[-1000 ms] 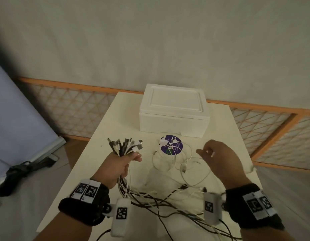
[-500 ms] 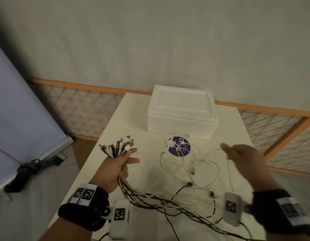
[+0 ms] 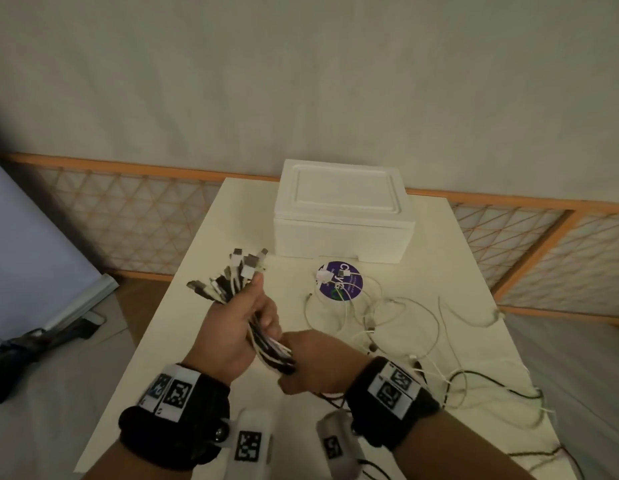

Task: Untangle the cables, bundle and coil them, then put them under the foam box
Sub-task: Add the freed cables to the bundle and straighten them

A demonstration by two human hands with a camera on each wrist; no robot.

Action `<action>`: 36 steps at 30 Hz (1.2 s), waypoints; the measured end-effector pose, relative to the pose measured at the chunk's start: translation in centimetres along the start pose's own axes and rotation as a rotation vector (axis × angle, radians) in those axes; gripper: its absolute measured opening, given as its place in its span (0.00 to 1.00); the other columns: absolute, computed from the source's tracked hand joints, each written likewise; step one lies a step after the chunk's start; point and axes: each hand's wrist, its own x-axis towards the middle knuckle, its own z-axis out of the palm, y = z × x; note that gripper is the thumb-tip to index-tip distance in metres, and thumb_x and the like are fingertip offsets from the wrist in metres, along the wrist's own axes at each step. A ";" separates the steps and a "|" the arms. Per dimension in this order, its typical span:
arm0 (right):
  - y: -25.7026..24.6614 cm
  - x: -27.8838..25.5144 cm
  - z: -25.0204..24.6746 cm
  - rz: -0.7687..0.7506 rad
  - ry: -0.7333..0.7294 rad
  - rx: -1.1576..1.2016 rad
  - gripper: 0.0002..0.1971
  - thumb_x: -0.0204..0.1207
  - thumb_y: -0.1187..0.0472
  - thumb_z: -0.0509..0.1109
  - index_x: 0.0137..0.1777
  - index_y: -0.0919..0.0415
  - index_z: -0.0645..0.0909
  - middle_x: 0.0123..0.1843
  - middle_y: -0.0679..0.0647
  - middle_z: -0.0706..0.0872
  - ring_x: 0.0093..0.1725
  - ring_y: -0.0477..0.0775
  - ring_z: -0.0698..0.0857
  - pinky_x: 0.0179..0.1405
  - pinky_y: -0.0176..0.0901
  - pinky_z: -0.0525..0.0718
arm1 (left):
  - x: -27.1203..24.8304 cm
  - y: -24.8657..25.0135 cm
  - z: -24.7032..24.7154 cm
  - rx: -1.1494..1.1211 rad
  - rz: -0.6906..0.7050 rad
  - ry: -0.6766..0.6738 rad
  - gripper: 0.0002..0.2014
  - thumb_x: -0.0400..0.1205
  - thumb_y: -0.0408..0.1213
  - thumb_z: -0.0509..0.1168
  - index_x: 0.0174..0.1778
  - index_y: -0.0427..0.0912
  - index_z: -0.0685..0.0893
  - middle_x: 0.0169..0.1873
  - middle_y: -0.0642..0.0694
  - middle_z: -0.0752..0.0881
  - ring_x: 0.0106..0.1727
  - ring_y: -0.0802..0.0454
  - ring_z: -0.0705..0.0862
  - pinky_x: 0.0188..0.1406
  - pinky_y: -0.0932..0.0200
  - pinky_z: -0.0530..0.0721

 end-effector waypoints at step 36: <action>7.2 2.0 -2.5 0.052 0.360 -0.434 0.13 0.59 0.57 0.82 0.39 0.41 0.85 0.29 0.43 0.80 0.27 0.48 0.82 0.19 0.37 0.72 | 7.5 -5.2 -2.7 0.670 -0.124 -0.119 0.06 0.81 0.41 0.69 0.44 0.46 0.91 0.20 0.43 0.76 0.19 0.54 0.68 0.27 0.57 0.68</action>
